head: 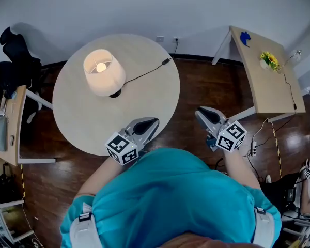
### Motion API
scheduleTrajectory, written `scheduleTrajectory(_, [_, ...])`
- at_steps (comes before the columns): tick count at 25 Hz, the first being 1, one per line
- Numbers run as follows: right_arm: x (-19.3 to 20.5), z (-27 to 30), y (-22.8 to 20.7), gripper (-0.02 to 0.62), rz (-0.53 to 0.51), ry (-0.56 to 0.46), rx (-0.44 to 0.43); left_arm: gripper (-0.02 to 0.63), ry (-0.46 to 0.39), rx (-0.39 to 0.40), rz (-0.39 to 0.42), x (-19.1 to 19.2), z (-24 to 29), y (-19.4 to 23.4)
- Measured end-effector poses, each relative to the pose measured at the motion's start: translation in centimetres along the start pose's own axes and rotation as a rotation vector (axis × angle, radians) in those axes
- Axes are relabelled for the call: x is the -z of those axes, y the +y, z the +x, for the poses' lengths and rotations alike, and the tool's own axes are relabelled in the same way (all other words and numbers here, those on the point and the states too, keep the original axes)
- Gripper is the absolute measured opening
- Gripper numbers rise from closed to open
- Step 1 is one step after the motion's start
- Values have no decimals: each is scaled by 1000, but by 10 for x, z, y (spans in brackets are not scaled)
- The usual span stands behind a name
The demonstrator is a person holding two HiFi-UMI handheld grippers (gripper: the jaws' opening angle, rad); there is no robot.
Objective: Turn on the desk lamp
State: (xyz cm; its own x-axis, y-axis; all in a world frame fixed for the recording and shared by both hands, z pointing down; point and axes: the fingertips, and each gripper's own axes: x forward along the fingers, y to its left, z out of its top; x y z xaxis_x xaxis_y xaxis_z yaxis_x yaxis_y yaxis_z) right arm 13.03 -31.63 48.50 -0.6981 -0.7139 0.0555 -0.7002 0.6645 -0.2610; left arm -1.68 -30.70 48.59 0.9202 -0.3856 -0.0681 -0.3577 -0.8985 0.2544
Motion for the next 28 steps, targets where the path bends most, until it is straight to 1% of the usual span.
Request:
scheduleTrajectory(3, [12,-48,12,40,-50,-2,-3,29,10,-5,10,17,13,-44])
scheduleTrajectory(7, [20,-115,21,40,-96,-14,-35,29,12,-42,6,38,33,-104])
scheduleTrajectory(10, [28,-153,21,40,-94,-33,-46,29,32,-73,-10,54,40,-139])
scheduleTrajectory(13, [49,-179,42,40,-73,-52,-55,29,54,-86,23,70,19,-176])
scheduleTrajectory(17, [70,-199,74,38,-76,-70,-73,29,27,-108,62,78,-17,-204])
scheduleTrajectory(19, [76,-203,96,38,-90,-81,-79,29,7,-116,70,80,-42,-213])
scheduleTrajectory(21, [81,-198,129,38,-109,-88,-77,29,-16,-111,86,76,-80,-221])
scheduleTrajectory(24, [90,-177,191,38,-123,-81,-42,29,-46,-91,96,69,-158,-225])
scheduleTrajectory(28, [105,-144,275,40,-106,-95,3,29,-42,-81,96,67,-267,-221])
